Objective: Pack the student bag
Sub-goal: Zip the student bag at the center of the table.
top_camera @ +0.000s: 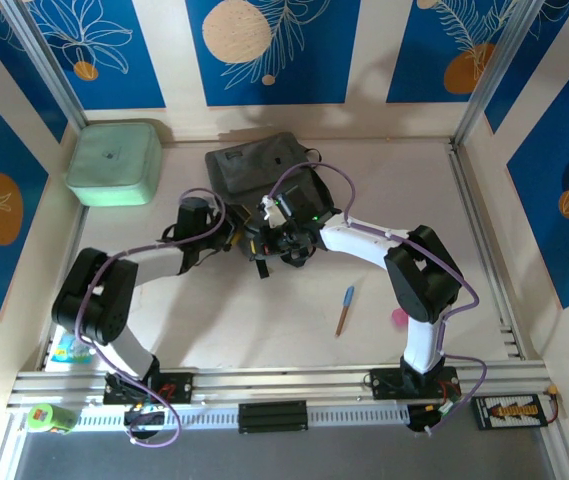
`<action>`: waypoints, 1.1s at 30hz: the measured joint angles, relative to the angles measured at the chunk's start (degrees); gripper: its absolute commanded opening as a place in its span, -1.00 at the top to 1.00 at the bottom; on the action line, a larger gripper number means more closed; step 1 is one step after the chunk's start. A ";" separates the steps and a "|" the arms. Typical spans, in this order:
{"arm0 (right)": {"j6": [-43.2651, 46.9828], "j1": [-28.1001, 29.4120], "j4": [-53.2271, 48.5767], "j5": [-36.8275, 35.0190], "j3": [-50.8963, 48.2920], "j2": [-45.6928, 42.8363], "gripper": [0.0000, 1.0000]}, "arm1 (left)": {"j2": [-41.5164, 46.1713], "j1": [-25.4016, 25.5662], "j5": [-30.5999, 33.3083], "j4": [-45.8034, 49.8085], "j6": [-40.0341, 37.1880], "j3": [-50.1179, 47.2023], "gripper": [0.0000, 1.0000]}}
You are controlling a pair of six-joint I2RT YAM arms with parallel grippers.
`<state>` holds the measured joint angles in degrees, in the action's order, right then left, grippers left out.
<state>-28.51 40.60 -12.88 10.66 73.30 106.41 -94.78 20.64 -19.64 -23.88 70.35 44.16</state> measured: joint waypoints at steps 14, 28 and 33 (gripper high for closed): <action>-2.71 0.28 -3.56 -12.13 -6.49 -7.45 1.00 | -1.95 0.76 0.42 6.08 -2.40 4.31 0.85; -8.07 -6.93 -6.51 -15.43 -11.43 -11.69 1.00 | -1.92 0.94 0.15 8.26 -4.39 5.29 0.89; -7.98 -9.25 -7.34 -15.58 -11.04 -11.69 1.00 | -1.95 0.96 -0.90 8.50 -4.87 5.62 0.87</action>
<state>-36.49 31.35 -20.23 -4.93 62.26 94.72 -96.73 21.61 -20.53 -15.38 65.47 49.78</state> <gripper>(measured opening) 0.063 0.084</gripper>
